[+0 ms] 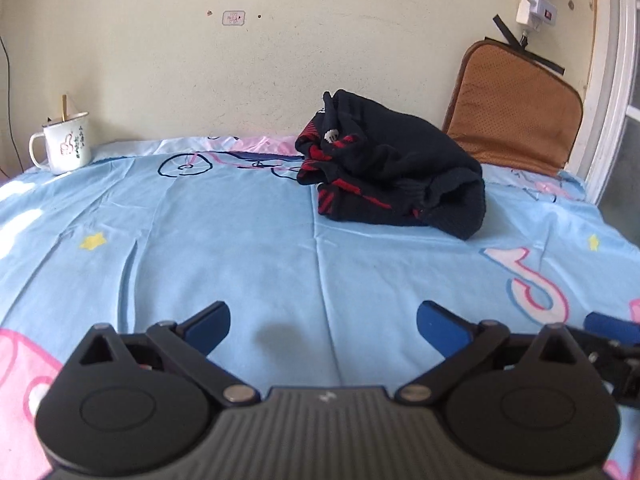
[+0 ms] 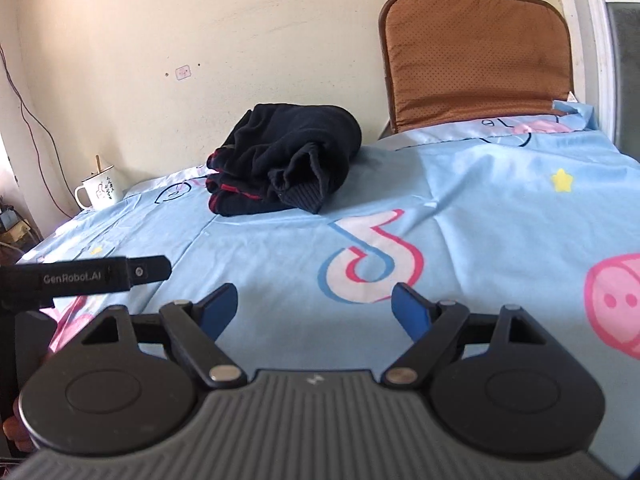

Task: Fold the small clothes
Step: 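Open both grippers and withdraw them from the folded sweater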

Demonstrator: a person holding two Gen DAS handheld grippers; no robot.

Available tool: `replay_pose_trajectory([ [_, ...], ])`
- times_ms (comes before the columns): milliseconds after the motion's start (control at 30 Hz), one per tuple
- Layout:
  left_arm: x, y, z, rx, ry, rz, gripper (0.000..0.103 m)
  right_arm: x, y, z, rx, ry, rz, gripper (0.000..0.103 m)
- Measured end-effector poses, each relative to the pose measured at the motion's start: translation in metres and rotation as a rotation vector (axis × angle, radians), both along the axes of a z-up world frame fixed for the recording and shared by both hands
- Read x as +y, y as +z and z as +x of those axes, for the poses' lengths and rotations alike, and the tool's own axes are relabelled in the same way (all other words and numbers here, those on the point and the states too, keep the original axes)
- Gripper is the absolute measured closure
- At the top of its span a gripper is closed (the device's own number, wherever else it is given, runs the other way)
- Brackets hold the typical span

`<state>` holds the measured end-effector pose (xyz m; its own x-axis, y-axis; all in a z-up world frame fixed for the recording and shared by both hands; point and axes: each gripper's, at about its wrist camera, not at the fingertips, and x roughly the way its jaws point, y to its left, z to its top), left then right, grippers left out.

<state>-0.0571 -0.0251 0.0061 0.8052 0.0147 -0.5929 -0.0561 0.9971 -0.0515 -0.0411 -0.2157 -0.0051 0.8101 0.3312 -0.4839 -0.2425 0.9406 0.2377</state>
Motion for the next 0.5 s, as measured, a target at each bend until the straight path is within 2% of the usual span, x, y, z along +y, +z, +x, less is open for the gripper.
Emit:
replay_pose_trajectory([
  [67,-0.005,-0.003,0.000,0.001,0.022,0.056,0.000,-0.003,-0.002,0.000,-0.010,-0.021,-0.023,0.017],
  [267,-0.011,-0.005,0.006,0.007,0.034,0.124,0.000,-0.013,-0.009,0.003,0.026,-0.032,0.023,0.016],
  [500,-0.005,-0.011,0.017,0.083,0.036,0.067,0.000,-0.014,-0.010,0.003,0.018,-0.021,0.025,0.016],
])
